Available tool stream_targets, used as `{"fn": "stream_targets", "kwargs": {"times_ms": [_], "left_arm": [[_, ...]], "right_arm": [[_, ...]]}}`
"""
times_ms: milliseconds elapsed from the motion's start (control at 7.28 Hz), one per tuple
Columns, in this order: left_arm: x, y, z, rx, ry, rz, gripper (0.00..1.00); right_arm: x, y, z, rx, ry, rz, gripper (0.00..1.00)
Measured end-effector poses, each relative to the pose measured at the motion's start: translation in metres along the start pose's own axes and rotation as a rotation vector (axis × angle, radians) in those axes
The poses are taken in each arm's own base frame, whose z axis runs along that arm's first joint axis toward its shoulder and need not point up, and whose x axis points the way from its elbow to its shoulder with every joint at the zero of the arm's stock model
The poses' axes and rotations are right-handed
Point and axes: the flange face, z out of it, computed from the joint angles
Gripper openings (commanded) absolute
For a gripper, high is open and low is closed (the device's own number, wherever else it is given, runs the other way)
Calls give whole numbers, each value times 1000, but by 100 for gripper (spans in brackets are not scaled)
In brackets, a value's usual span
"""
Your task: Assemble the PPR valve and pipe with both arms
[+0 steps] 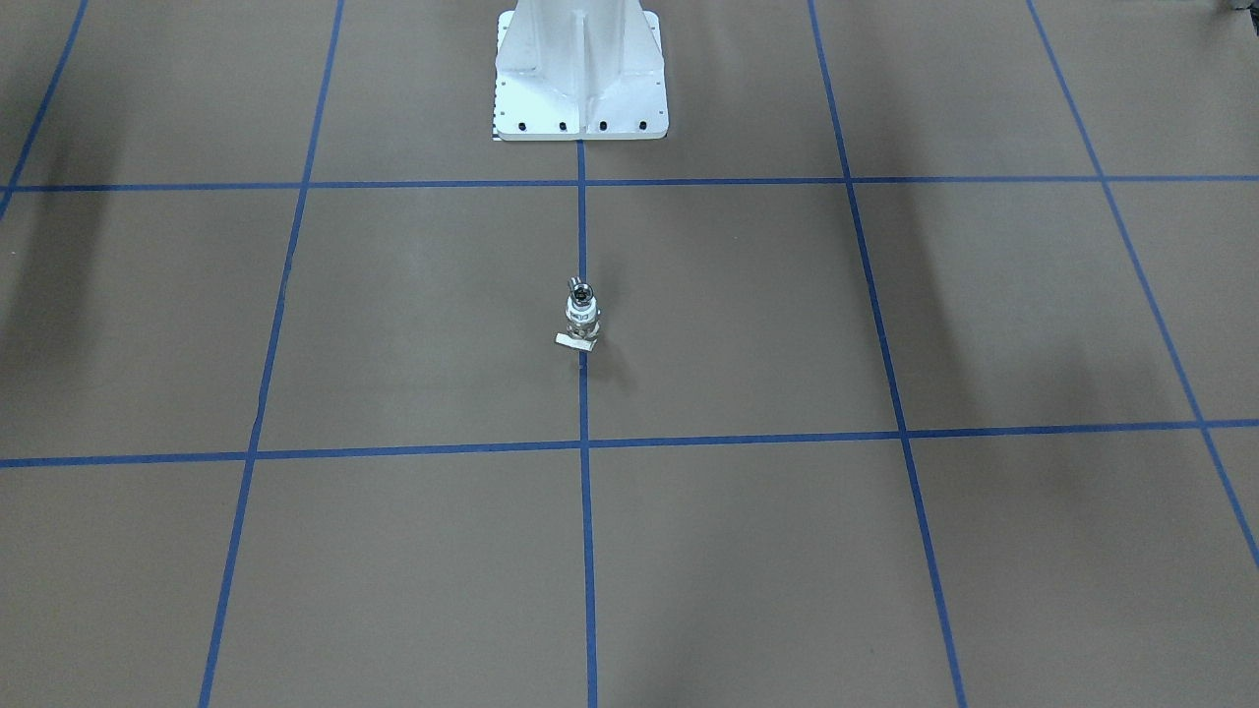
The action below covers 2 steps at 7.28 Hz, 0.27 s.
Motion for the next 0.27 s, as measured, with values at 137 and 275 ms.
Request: {"fn": "stream_targets", "kwargs": {"times_ms": [137, 275], "left_arm": [[0, 0, 0, 1, 0, 0, 100], [1, -1, -1, 4, -1, 3, 100]], "right_arm": [[0, 0, 0, 0, 0, 0, 100], [0, 0, 0, -1, 0, 1, 100]]}}
